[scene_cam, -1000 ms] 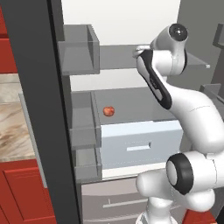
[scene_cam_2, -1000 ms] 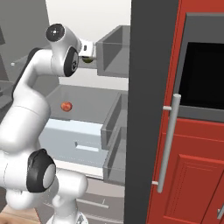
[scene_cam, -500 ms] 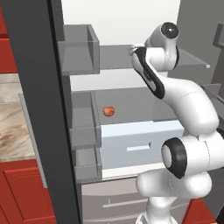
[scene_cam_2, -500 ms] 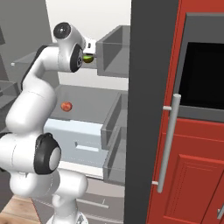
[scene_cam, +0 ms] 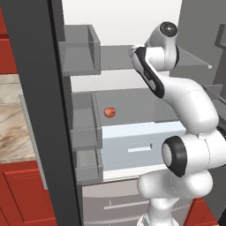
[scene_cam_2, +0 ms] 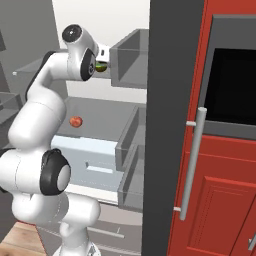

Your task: Retrieve the kiwi and peach from the fridge and place them into the bowl on the dining table.

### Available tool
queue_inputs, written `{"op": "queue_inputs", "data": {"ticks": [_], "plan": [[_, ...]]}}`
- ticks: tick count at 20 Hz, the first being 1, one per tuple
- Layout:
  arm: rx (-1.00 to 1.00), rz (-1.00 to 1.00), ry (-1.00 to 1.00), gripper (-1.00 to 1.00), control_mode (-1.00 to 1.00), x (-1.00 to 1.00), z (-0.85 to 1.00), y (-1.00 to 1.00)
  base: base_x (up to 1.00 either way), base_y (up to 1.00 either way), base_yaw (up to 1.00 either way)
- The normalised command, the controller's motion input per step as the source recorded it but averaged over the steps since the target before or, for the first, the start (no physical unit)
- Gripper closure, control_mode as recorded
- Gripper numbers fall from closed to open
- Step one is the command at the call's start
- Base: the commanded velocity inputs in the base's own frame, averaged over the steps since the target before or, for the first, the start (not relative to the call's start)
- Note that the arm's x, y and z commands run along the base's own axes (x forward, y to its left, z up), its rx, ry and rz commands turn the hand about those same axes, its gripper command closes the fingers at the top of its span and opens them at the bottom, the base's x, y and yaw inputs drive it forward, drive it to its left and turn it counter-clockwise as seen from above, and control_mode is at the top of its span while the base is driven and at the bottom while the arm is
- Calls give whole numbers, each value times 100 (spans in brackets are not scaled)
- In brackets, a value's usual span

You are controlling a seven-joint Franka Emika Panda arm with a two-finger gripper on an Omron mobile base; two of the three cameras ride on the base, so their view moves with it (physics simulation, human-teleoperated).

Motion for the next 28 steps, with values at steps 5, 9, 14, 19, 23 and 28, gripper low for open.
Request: {"op": "queue_inputs", "data": {"ticks": [5,9,14,19,23,28], "plan": [[0,0,0,-100,-100,38,-29,0,0,0,0],[0,0,0,-100,-100,42,-34,0,0,0,0],[0,0,0,-100,-100,24,-32,0,0,0,0],[0,0,0,100,-100,1,-34,1,0,0,0],[0,0,0,100,-100,5,-8,3,0,0,0],[0,0,-1,100,-100,-12,0,0,0,0,0]]}}
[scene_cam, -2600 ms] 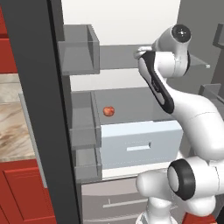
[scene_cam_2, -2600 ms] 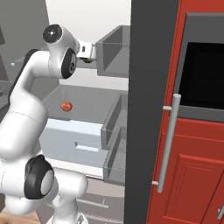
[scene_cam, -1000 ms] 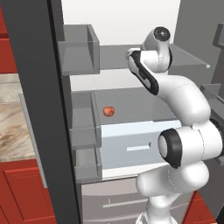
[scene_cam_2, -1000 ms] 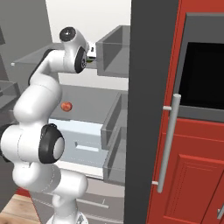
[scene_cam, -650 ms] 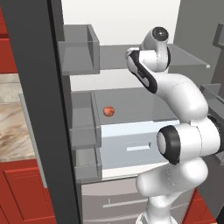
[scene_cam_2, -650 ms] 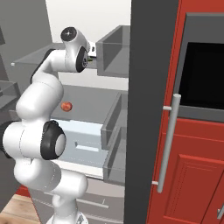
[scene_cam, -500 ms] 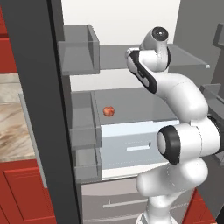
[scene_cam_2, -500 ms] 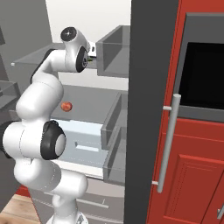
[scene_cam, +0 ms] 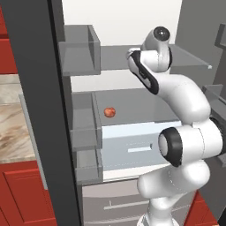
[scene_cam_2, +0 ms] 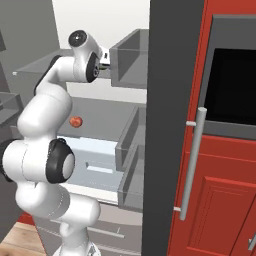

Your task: Retrieve the kiwi and peach from the fridge and place them into the bowl on the dining table.

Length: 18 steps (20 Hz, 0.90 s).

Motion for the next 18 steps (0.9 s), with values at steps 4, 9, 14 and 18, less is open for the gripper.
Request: {"op": "queue_inputs", "data": {"ticks": [4,9,14,18], "plan": [[0,5,-10,100,-100,-88,8,0,0,0,0],[-1,11,-11,100,-100,-100,17,0,0,0,0],[0,7,-9,100,-100,-100,18,0,0,0,0],[0,0,-1,100,-100,-100,10,0,0,0,0]]}}
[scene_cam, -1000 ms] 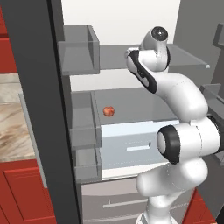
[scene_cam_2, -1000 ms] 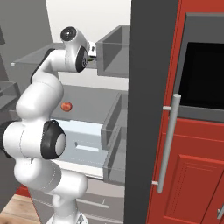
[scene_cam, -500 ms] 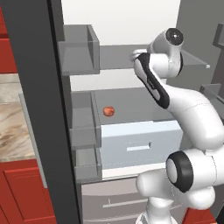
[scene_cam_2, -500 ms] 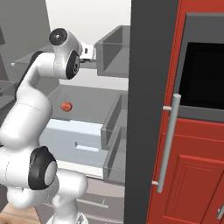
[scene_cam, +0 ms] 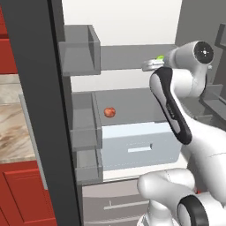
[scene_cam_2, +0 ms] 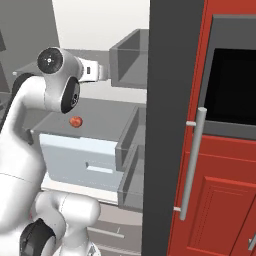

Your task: Retrieve the kiwi and peach from the fridge and place them into the bowl on the dining table.

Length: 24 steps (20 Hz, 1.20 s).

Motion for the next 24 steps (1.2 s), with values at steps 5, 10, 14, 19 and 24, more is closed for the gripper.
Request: {"op": "queue_inputs", "data": {"ticks": [5,10,14,19,24], "plan": [[0,0,-1,100,-100,-96,0,0,0,0,0],[0,0,0,100,100,-17,0,0,-71,0,0],[0,0,0,100,100,0,0,0,-92,0,0],[0,0,0,100,100,0,0,0,-78,0,-1],[0,0,0,100,100,0,0,0,-65,0,-13]]}}
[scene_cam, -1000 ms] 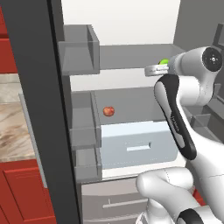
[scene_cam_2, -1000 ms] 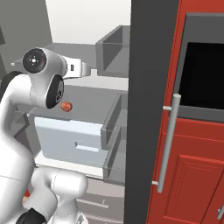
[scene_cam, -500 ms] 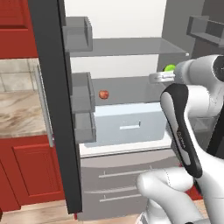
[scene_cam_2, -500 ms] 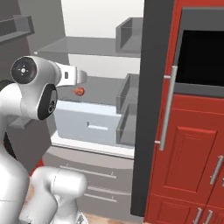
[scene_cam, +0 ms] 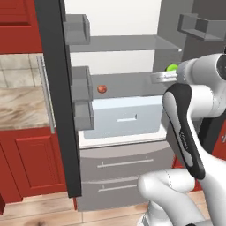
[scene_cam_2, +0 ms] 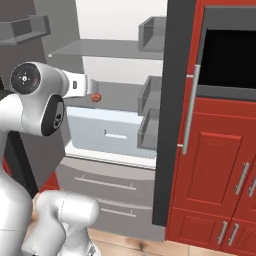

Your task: Retrieve the kiwi and peach from the fridge and place them into the bowl on the dining table.

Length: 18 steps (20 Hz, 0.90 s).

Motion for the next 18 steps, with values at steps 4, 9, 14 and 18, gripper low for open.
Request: {"op": "queue_inputs", "data": {"ticks": [4,9,14,18], "plan": [[0,0,0,100,100,0,0,0,-67,0,-25],[0,0,0,100,100,0,0,0,-58,0,-41],[0,0,0,100,100,0,0,0,-55,2,-44],[0,0,0,100,100,0,0,0,-67,34,-41]]}}
